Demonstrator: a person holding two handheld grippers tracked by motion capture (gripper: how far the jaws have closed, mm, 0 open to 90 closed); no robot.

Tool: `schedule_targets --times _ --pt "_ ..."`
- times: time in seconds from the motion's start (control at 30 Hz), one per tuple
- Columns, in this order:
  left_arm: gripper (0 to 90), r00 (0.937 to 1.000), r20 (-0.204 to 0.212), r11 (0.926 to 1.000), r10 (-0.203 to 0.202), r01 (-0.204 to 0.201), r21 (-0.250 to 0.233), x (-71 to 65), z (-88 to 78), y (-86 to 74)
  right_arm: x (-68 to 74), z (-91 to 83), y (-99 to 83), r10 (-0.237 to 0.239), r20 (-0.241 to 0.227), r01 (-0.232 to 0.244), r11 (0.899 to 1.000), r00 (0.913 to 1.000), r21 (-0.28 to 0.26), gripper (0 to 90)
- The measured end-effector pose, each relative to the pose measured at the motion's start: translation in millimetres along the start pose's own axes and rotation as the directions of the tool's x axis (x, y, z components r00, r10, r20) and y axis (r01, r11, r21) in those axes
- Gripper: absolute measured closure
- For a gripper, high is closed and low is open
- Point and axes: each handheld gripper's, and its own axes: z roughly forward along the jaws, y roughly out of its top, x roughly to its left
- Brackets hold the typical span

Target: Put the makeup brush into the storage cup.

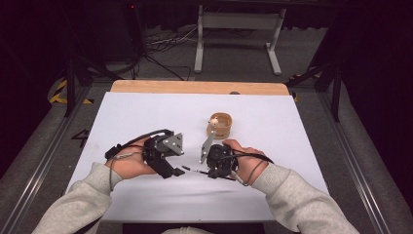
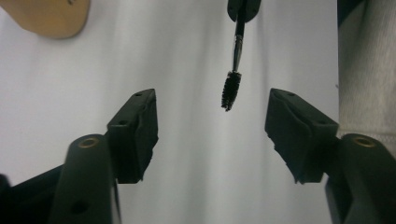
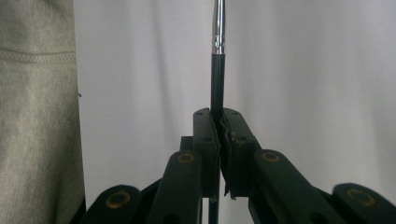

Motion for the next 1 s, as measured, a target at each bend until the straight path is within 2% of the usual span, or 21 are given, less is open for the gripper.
schedule_targets --times 0.07,0.1,0.13,0.23,0.3,0.4,0.5,0.53,0.57,0.67,0.77,0.87,0.93,1.0 --pt "29.4 0.9998 -0.012 0.9987 -0.019 0.018 -0.048 -0.3 -4.4 -4.3 -0.5 -2.1 -1.7 0.006 0.002 -0.006 1.0 1.0 -0.013 85.6" --pt "27.6 0.9998 -0.012 0.9987 -0.019 0.018 -0.048 -0.3 -4.4 -4.3 -0.5 -2.1 -1.7 0.006 0.002 -0.006 1.0 1.0 -0.013 85.6" --pt "25.4 0.9991 -0.015 0.9941 -0.039 0.037 -0.102 -1.5 -7.6 -8.2 -1.4 -5.2 -4.1 0.016 0.002 -0.016 0.999 0.9999 -0.033 85.6" --pt "21.0 0.9973 -0.033 0.9851 -0.066 0.06 -0.161 -3.9 -10.6 -14.3 -2.5 -8.8 -6.8 0.031 0.001 -0.031 0.998 0.9995 -0.053 85.5" --pt "18.8 0.9965 -0.031 0.9822 -0.078 0.071 -0.174 -4.3 -11.5 -16.0 -3.3 -10.6 -8.8 0.038 -0.002 -0.038 0.997 0.9993 -0.065 85.5" --pt "16.4 0.9937 -0.029 0.9667 -0.108 0.098 -0.236 -4.7 -13.3 -23.4 -3.8 -13.3 -11.1 0.044 0.003 -0.044 0.996 0.999 -0.074 85.5" --pt "15.5 0.991 -0.015 0.9456 -0.133 0.122 -0.302 -6.8 -13.1 -32.1 -5.5 -16.3 -14.0 0.042 0.002 -0.041 0.994 0.9991 -0.098 85.4" --pt "15.4 0.9901 -0.014 0.9406 -0.14 0.128 -0.314 -8.0 -12.8 -34.0 -6.1 -16.9 -15.2 0.043 -0.002 -0.043 0.993 0.9991 -0.111 85.5" --pt "14.9 0.9901 -0.014 0.9406 -0.14 0.128 -0.314 -8.0 -12.8 -34.0 -6.0 -17.6 -16.0 0.049 -0.003 -0.049 0.992 0.9988 -0.115 85.5" --pt "13.4 0.9862 -0.018 0.9207 -0.165 0.147 -0.362 -10.5 -11.4 -40.8 -6.5 -19.2 -17.6 0.062 0.0 -0.062 0.989 0.998 -0.135 85.4" --pt "11.3 0.9812 -0.02 0.8963 -0.192 0.167 -0.411 -12.7 -8.8 -48.6 -8.9 -22.4 -20.1 0.062 0.0 -0.061 0.981 0.9981 -0.183 85.4" --pt "10.8 0.9744 -0.027 0.8636 -0.223 0.185 -0.469 -14.8 -7.7 -55.5 -11.1 -23.9 -21.5 0.057 0.006 -0.054 0.971 0.9984 -0.231 85.4" --pt "10.1 0.9695 -0.03 0.8444 -0.243 0.196 -0.498 -15.8 -6.5 -60.2 -12.1 -24.7 -22.3 0.073 -0.001 -0.071 0.963 0.9973 -0.258 85.4" --pt "9.5 0.9677 -0.035 0.839 -0.25 0.198 -0.507 -16.6 -4.9 -64.0 -13.3 -25.8 -23.0 0.082 0.002 -0.077 0.954 0.9967 -0.29 85.4"
